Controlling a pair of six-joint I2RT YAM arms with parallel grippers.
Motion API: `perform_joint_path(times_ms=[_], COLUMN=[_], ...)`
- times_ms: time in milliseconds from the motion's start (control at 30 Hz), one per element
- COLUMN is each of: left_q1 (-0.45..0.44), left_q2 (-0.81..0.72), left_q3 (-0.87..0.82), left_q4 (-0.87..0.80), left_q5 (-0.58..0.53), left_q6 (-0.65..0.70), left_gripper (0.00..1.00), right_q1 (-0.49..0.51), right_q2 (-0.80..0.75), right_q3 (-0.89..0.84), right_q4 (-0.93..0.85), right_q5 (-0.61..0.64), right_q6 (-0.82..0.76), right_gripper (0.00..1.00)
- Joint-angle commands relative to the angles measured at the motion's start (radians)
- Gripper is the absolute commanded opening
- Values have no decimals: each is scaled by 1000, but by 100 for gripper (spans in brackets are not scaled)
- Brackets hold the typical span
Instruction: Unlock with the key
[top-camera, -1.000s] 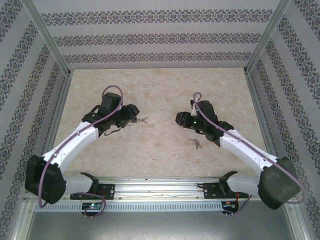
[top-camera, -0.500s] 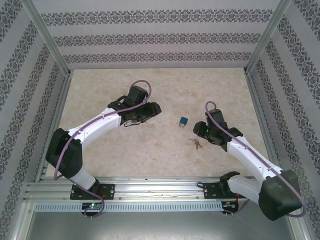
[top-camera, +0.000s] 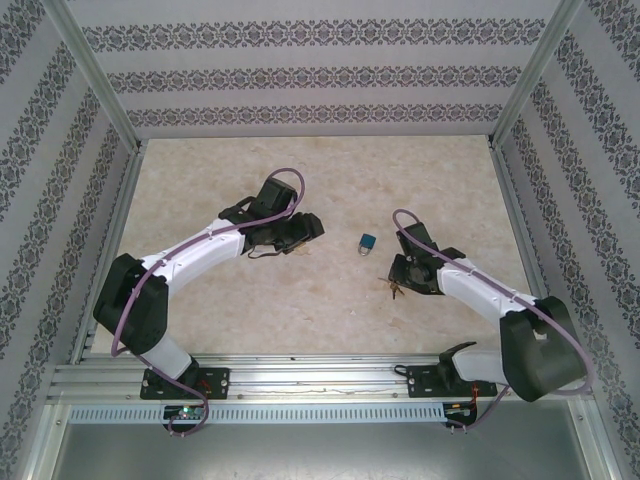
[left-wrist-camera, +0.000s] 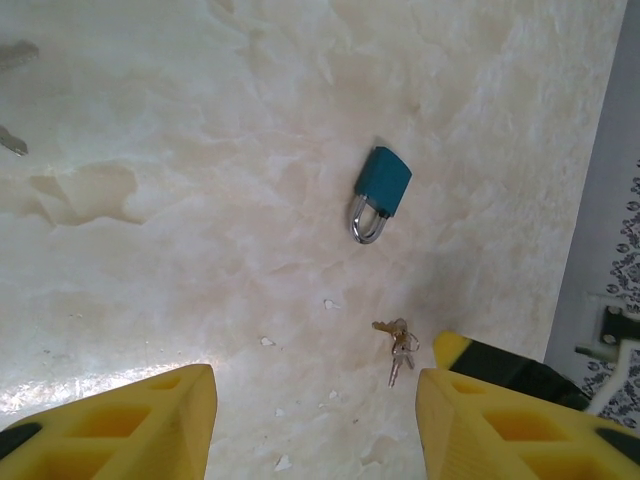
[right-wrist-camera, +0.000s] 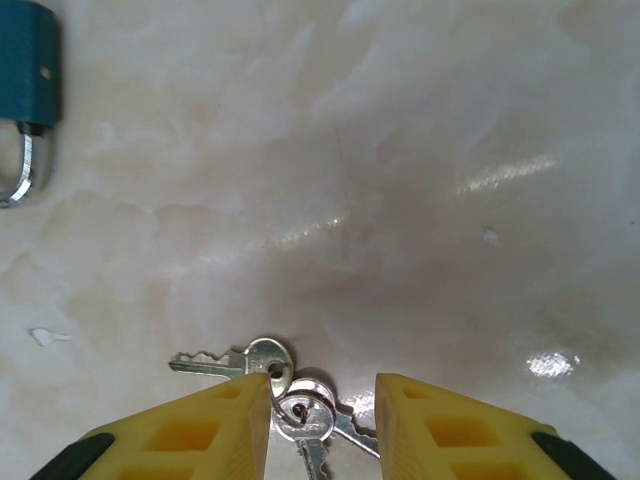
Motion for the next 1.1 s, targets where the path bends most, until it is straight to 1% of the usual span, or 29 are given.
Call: perform_joint_path(times_ms=[0,333,567,700,933,1067], left_q1=[-12,-12,-12,-12,-12,-12], left_q2=[-25,-18,-13,-7,-8,-13], left_q3=[-26,-35,-39,-34,-41,-54], left_q4=[45,62,73,78,87,90], left_q5=[25,35,43,48,53,48], left_q6=[18,9,3,5,-1,-2], left_gripper=[55,55,55,54,54,55], right_q1=[16,39,65,83,97,98], right_q2=[31,74,19,14,68,97], right_q3=[10,23,22,21,19,18], right_q4=[-3,19,12,7,18,22], right_q5=[23,2,22,21,10,11], right_q6=[2,2,5,4,-2,-4], right_gripper=[34,37,38,39,38,36])
